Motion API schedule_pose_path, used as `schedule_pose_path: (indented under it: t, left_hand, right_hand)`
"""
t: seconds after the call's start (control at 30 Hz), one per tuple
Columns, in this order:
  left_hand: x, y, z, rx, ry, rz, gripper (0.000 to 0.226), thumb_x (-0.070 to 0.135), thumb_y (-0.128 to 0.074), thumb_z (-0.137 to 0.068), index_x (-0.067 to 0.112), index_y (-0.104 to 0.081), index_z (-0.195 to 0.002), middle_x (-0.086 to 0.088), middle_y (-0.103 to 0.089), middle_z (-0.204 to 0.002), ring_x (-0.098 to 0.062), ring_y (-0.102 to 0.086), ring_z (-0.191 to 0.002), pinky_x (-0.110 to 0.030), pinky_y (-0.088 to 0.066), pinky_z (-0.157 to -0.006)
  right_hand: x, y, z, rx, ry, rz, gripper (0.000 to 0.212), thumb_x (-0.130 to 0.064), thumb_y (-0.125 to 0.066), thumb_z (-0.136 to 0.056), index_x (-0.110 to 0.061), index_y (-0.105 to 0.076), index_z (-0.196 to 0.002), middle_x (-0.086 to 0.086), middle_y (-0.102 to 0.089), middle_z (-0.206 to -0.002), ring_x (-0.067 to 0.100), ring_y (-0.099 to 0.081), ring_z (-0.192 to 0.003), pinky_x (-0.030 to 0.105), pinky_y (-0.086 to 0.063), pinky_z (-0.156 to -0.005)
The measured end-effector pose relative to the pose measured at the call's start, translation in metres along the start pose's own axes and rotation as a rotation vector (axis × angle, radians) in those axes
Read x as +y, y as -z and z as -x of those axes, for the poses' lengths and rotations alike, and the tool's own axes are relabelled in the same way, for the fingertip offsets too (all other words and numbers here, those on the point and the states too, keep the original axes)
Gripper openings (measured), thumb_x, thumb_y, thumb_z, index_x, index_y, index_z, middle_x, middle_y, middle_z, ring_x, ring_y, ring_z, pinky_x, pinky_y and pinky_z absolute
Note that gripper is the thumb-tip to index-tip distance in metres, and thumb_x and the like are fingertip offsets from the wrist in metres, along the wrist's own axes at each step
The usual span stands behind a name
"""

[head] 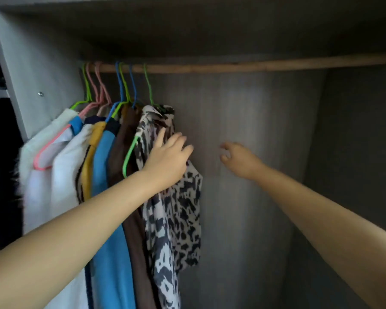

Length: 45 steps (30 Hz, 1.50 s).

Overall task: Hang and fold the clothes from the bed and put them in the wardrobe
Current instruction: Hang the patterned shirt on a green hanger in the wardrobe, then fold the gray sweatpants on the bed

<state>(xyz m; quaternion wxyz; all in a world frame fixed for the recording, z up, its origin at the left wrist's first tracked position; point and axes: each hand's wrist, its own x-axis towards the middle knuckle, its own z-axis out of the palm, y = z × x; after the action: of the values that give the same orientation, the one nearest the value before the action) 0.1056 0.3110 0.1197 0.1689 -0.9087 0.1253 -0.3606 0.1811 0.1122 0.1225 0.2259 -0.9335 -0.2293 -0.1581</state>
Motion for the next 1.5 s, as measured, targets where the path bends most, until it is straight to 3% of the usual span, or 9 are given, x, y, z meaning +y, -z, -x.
schedule_pose_path:
  t: [0.1,0.27,0.37,0.47,0.67,1.0,1.1,1.17,1.5]
  left_hand:
    - [0.052,-0.025,0.006,-0.097,0.007,0.168,0.047,0.021,-0.045,-0.094,0.017,-0.041,-0.141,-0.008,-0.041,-0.143,-0.024,-0.029,-0.138,-0.049,-0.003,-0.116]
    - [0.142,-0.050,0.028,-0.247,-0.115,0.376,0.044,0.024,-0.042,-0.096,0.017,-0.043,-0.139,-0.006,-0.049,-0.135,-0.027,-0.042,-0.125,-0.041,-0.025,-0.111]
    - [0.198,-0.060,0.050,-0.274,-0.206,0.591,0.043,0.023,-0.043,-0.093,0.016,-0.050,-0.135,-0.008,-0.054,-0.128,-0.031,-0.050,-0.118,-0.039,-0.039,-0.099]
    - [0.261,-0.068,0.078,-0.260,-0.332,0.877,0.048,0.026,-0.033,-0.084,0.010,-0.064,-0.117,-0.011,-0.062,-0.103,-0.035,-0.059,-0.095,-0.048,-0.053,-0.080]
    - [0.385,-0.022,0.126,-0.156,-0.615,1.073,0.037,0.022,-0.039,-0.078,0.019,-0.070,-0.100,0.005,-0.061,-0.082,-0.017,-0.060,-0.075,-0.027,-0.051,-0.050]
    - [0.604,0.091,0.191,-0.346,-1.032,1.113,0.035,0.026,-0.040,-0.077,0.020,-0.069,-0.097,0.003,-0.061,-0.080,-0.018,-0.065,-0.075,-0.024,-0.049,-0.052]
    - [0.679,0.141,0.219,-0.419,-1.116,1.091,0.036,0.021,-0.045,-0.092,0.018,-0.057,-0.126,-0.002,-0.059,-0.112,-0.020,-0.056,-0.109,-0.032,-0.048,-0.082]
    - [0.723,0.170,0.236,-0.449,-1.153,1.105,0.039,0.022,-0.044,-0.095,0.020,-0.049,-0.134,-0.001,-0.053,-0.123,-0.018,-0.048,-0.119,-0.034,-0.045,-0.090]
    - [0.891,0.257,0.262,-0.498,-1.362,1.198,0.035,0.021,-0.043,-0.097,0.017,-0.051,-0.130,-0.001,-0.056,-0.112,-0.019,-0.053,-0.107,-0.034,-0.048,-0.076]
  right_hand:
    - [0.030,-0.014,0.057,0.022,-0.053,0.110,0.043,-0.025,-0.045,-0.097,-0.015,-0.043,-0.139,0.014,-0.049,-0.139,0.033,-0.051,-0.122,0.036,-0.044,-0.096]
    - [0.073,-0.028,0.163,-0.028,-0.225,0.184,0.041,-0.027,-0.042,-0.098,-0.016,-0.041,-0.137,0.010,-0.047,-0.135,0.033,-0.051,-0.120,0.038,-0.047,-0.089]
    - [0.096,-0.041,0.233,-0.057,-0.359,0.125,0.039,-0.027,-0.043,-0.097,-0.020,-0.044,-0.135,0.005,-0.051,-0.128,0.030,-0.055,-0.113,0.038,-0.049,-0.087]
    - [0.116,-0.050,0.308,-0.078,-0.487,0.097,0.038,-0.025,-0.043,-0.096,-0.025,-0.048,-0.133,0.000,-0.058,-0.121,0.026,-0.058,-0.108,0.034,-0.049,-0.084]
    - [0.153,-0.034,0.458,-0.097,-0.848,0.153,0.030,-0.028,-0.043,-0.097,-0.026,-0.056,-0.124,0.005,-0.068,-0.111,0.030,-0.063,-0.102,0.035,-0.050,-0.083]
    - [0.177,0.042,0.720,0.104,-1.385,0.047,0.027,-0.027,-0.041,-0.096,-0.026,-0.061,-0.113,-0.001,-0.071,-0.097,0.021,-0.067,-0.083,0.036,-0.054,-0.076]
    - [0.177,0.077,0.808,0.177,-1.512,0.007,0.026,-0.023,-0.043,-0.097,-0.021,-0.063,-0.113,-0.004,-0.071,-0.093,0.017,-0.066,-0.080,0.035,-0.054,-0.076]
    - [0.176,0.100,0.858,0.225,-1.590,-0.018,0.025,-0.022,-0.043,-0.096,-0.022,-0.063,-0.111,-0.004,-0.071,-0.087,0.015,-0.066,-0.076,0.036,-0.054,-0.072]
    - [0.219,0.154,0.982,0.333,-1.776,-0.120,0.026,-0.026,-0.040,-0.097,-0.024,-0.059,-0.114,-0.004,-0.069,-0.088,0.018,-0.067,-0.075,0.042,-0.055,-0.072]
